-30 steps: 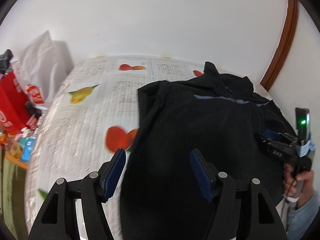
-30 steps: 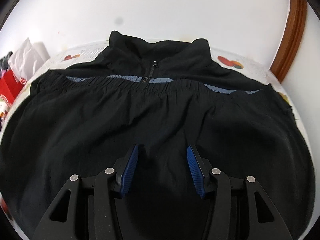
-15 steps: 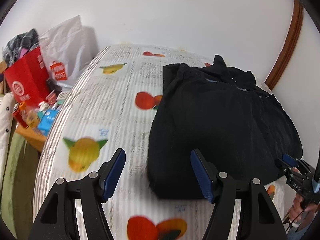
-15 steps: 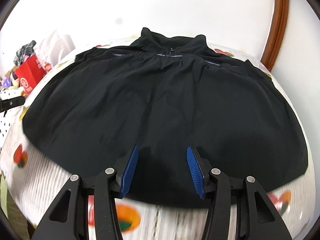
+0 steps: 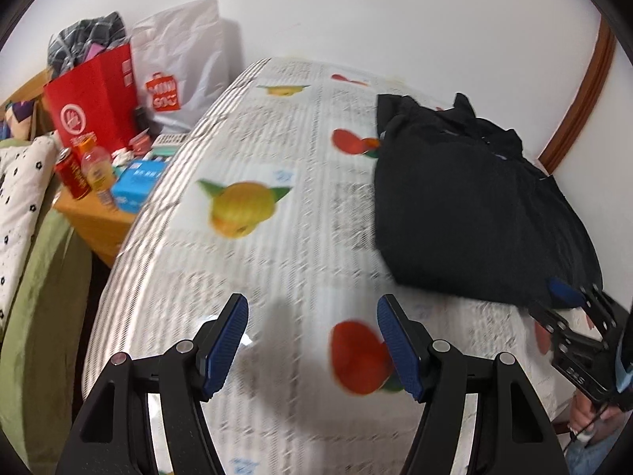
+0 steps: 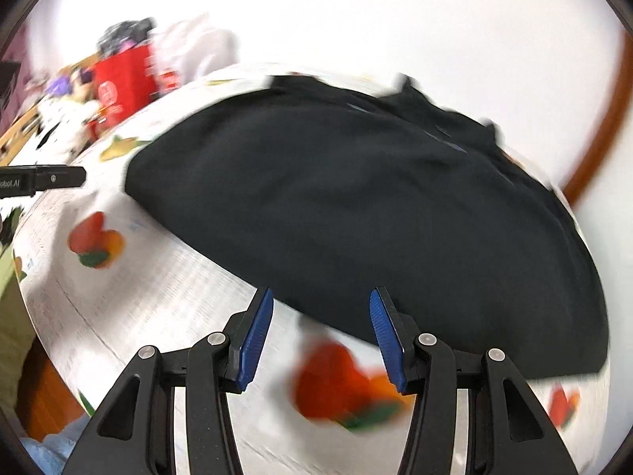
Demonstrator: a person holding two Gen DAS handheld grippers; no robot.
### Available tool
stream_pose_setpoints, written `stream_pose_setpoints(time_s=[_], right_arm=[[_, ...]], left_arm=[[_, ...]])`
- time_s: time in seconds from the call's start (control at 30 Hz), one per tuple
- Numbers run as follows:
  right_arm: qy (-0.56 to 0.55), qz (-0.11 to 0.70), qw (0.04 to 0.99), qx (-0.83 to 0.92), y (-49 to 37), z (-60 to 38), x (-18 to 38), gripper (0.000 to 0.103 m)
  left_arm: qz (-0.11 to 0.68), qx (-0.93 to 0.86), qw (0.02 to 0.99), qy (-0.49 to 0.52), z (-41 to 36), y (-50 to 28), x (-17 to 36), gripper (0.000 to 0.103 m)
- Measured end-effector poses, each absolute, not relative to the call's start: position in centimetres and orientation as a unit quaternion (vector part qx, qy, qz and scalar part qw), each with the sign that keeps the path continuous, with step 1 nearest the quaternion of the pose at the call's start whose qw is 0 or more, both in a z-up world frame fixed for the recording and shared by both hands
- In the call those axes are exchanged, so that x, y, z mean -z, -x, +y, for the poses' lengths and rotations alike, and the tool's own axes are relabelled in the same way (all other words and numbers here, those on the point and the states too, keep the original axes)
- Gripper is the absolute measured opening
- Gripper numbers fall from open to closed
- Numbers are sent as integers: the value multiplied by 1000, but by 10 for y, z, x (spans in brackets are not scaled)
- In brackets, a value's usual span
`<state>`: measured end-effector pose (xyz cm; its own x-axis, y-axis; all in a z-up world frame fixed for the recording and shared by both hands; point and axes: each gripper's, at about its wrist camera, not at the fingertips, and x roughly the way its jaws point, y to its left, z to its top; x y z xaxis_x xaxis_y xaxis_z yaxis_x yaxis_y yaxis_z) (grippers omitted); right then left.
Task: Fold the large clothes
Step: 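Grasp the folded black bundle with the right gripper and lift it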
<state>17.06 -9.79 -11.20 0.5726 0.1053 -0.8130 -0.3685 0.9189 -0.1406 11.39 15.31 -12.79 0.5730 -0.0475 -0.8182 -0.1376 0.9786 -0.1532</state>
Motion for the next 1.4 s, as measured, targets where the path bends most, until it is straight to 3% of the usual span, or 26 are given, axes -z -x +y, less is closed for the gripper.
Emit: stream_pose_setpoints(time_s=[0.37,0.53,0.57,0.67,0.77,1.07,1.4], right_arm=[[283,404,844,-211,-194,26,137,54],[276,409,841,-221,-209,52,140,53],[271,410,842,-221,-211,55,139,50],[248,419,847,-213,-224,57,140,16],[213,426,853,-211,-233,52,133,9],[47,333,932,-132,-242,-63,38,8],[-73,301,950,-31,-241,-204,22,8]], left_arm=[[460,-9,880,121,188,-92,135,68],[468,6,875,122,187,-100,143,68],[469,5,875,121,188,-102,143,68],[467,6,875,129,189,-105,143,68],[464,6,876,131,186,-108,142,68],[446,36,886,119,150,-125,125,68],[435,87,891,97,86,-146,108,68]])
